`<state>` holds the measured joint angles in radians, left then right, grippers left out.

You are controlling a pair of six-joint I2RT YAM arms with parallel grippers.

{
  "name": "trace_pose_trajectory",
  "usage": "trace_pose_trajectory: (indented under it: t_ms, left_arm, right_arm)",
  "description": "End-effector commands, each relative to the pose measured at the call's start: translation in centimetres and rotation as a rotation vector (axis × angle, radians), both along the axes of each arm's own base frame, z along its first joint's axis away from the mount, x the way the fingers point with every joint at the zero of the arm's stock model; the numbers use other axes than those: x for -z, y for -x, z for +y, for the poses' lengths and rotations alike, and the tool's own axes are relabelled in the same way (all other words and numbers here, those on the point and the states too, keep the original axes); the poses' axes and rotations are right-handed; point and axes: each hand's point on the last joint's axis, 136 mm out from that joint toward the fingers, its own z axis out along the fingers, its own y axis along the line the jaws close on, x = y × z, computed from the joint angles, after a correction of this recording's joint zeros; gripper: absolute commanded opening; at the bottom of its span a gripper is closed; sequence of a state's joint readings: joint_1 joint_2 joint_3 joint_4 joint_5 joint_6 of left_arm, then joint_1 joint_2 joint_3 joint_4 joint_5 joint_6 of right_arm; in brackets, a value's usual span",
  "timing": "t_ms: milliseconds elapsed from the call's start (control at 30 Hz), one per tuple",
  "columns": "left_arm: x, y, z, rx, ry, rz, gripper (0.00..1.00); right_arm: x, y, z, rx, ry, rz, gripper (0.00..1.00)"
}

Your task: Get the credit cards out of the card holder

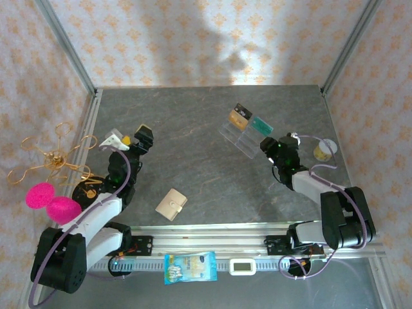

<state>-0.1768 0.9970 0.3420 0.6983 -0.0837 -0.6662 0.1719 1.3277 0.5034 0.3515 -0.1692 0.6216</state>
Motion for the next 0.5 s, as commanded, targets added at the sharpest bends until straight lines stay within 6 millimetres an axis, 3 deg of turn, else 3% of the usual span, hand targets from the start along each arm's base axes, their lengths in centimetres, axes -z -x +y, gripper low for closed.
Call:
trace_pose_trajectory:
  t_ms: [0,200,467]
  left_arm:
    - [-0.8,0.0,-1.9,0.083,0.052,-0.005,0.99]
    - [-0.2,0.6,-4.8,0.171,0.032,0.049,0.93]
    - [0.7,2.9,-11.3,0.372,-0.017,0.064,0.75]
  right_arm:
    - [-0.2,-0.1,0.6,-0.011,-0.03,-0.006,0.57]
    - [0.2,-0.1,1.2,-0.029,-0.048,0.003,0.57]
    - [0.6,-1.0,1.8,-0.043,-0.061,0.004,0.53]
